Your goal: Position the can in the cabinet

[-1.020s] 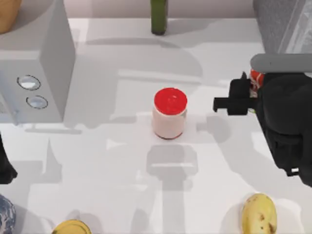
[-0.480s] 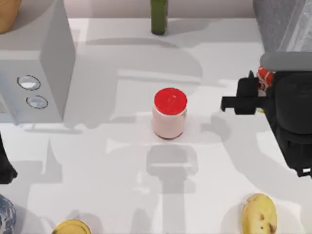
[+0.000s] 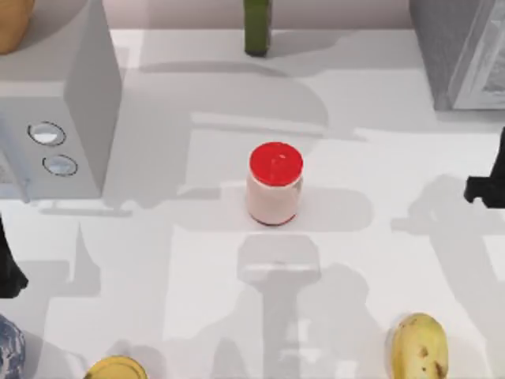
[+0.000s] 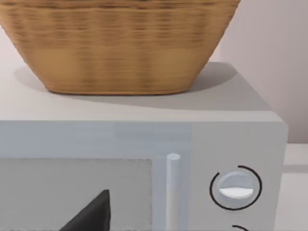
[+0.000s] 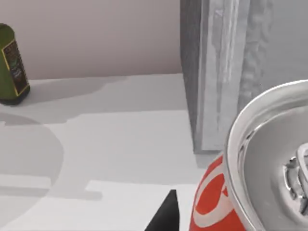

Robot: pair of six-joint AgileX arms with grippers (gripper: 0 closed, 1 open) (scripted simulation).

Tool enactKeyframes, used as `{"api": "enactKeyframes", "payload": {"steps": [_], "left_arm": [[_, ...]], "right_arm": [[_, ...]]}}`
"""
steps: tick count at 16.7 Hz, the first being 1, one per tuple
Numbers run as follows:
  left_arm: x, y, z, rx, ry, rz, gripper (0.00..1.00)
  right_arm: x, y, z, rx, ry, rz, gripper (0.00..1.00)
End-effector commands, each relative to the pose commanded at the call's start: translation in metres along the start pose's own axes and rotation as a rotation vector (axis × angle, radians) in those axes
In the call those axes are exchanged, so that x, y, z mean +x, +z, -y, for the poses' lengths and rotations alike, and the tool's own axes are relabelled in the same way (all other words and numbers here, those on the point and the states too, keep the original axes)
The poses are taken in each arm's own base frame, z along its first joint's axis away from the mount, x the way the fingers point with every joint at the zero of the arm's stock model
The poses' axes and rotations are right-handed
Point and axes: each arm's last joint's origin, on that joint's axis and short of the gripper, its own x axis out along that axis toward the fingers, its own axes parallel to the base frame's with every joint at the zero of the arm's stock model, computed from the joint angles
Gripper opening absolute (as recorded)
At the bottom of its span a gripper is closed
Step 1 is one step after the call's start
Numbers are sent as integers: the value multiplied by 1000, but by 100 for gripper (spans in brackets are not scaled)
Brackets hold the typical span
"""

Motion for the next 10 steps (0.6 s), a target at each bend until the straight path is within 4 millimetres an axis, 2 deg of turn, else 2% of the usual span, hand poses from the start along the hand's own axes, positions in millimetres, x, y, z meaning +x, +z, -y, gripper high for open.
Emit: {"api": "enactKeyframes", "payload": {"steps": [5, 10], "left_arm": [[0, 0, 0, 0, 0, 0, 100], [0, 0, 0, 0, 0, 0, 100]], "right_arm": [[-38, -24, 46, -4, 18, 85, 0], [-61, -53, 69, -32, 23, 215, 0]]}}
